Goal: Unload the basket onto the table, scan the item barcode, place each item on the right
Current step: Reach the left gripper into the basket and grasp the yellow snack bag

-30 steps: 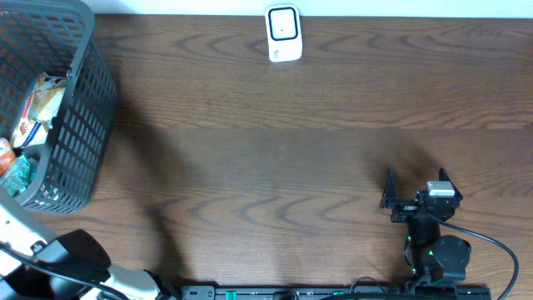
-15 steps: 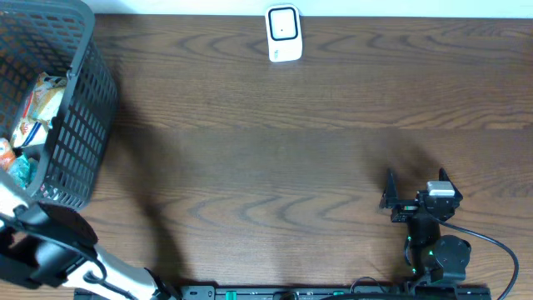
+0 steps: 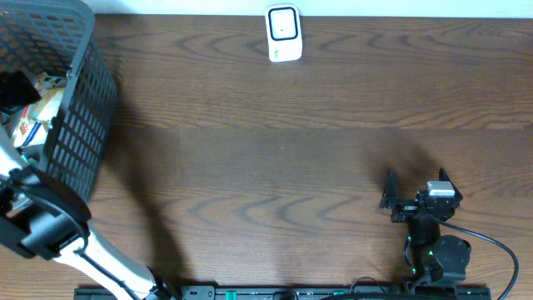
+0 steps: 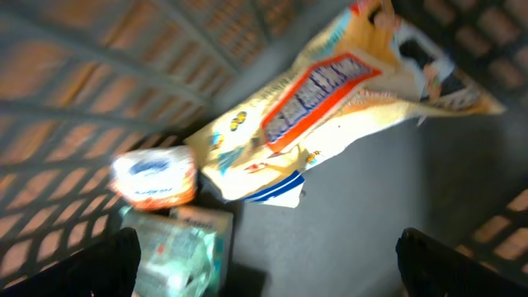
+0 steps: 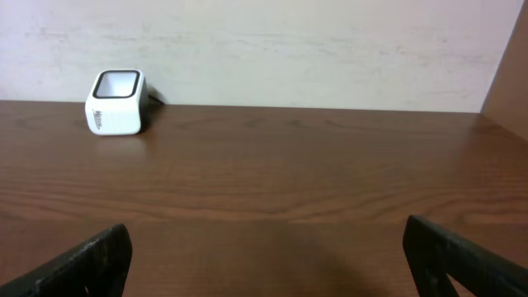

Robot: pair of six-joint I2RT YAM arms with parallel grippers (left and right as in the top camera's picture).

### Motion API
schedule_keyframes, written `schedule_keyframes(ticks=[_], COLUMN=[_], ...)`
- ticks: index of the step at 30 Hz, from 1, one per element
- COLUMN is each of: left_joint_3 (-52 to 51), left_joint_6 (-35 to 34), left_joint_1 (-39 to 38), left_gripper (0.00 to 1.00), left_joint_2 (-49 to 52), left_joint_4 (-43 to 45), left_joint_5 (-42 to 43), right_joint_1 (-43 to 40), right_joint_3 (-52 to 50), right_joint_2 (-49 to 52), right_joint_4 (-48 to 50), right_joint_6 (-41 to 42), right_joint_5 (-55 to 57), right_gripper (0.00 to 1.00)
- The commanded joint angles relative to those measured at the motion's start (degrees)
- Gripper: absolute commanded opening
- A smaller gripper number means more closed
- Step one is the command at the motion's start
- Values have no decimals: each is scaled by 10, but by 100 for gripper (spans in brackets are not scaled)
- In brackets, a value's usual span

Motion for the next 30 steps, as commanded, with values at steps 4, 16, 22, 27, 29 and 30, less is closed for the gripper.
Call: schedule_keyframes(ticks=[4, 16, 22, 27, 29, 30], left_joint_3=[-5, -5, -12, -14, -16, -17], left_joint_6=[149, 179, 191, 191, 191, 190], left_joint_1=[-22, -49, -49, -49, -49, -49], left_gripper=[97, 98, 98, 94, 78, 65], left_joint_2=[62, 114, 150, 177, 180, 180], left_joint_4=[19, 139, 137, 137, 135, 135], left_joint_5=[-3, -112, -101, -81, -61, -57], right_joint_1=[-4, -4, -4, -4, -4, -4], right_joint_3=[-1, -1, -1, -1, -1, -1], right_joint_2=[-3, -3, -3, -3, -3, -3], right_joint_4=[-3, -3, -3, -3, -3, -3], right_joint_6=[-4, -4, -4, -4, -4, -4], right_joint_5=[3, 3, 3, 3, 3, 3], right_gripper=[99, 99, 99, 99, 99, 99])
